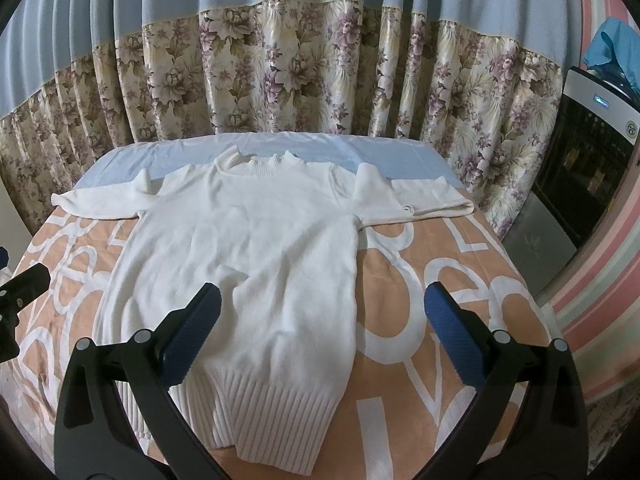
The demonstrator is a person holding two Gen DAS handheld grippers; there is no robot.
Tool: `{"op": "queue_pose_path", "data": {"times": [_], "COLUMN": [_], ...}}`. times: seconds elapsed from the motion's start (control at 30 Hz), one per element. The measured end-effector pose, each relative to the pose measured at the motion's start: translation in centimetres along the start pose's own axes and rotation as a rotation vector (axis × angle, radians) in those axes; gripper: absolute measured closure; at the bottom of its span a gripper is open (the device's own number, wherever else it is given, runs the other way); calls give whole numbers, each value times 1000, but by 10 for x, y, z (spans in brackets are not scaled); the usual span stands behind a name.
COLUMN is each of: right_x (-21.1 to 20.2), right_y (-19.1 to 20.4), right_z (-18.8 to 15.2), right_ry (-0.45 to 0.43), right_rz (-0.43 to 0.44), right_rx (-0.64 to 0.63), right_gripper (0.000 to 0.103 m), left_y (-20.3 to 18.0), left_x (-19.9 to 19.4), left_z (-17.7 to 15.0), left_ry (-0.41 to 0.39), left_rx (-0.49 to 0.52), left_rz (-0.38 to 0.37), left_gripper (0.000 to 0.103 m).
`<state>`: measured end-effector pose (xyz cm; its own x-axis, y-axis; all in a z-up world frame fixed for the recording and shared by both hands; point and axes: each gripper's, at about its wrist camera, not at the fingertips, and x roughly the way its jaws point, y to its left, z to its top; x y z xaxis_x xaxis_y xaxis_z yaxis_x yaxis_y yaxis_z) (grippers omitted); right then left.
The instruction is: Fold small clothes
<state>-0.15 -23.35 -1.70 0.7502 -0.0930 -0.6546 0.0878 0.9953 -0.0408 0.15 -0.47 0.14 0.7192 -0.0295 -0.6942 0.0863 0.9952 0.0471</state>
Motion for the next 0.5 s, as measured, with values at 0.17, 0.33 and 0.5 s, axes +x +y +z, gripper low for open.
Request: {"op": "queue_pose_path", "data": {"times": [0.17,0.33,0.5], "right_x": [1,2,9], "right_y": [0,0,-4], "right_z": [-1,-1,-8], "right_ry": [2,3,6], "right_rz": [1,0,2], "right_rx": [0,0,0], "right_gripper": [3,3,3], "left_y": [0,1,1], "left_x": [1,2,2], "left_z": [0,-2,-1], "left_ry": [1,0,3], "left_rx": [1,1,1], "left_rz": [0,1,0], "left_gripper": [2,2,2]}}
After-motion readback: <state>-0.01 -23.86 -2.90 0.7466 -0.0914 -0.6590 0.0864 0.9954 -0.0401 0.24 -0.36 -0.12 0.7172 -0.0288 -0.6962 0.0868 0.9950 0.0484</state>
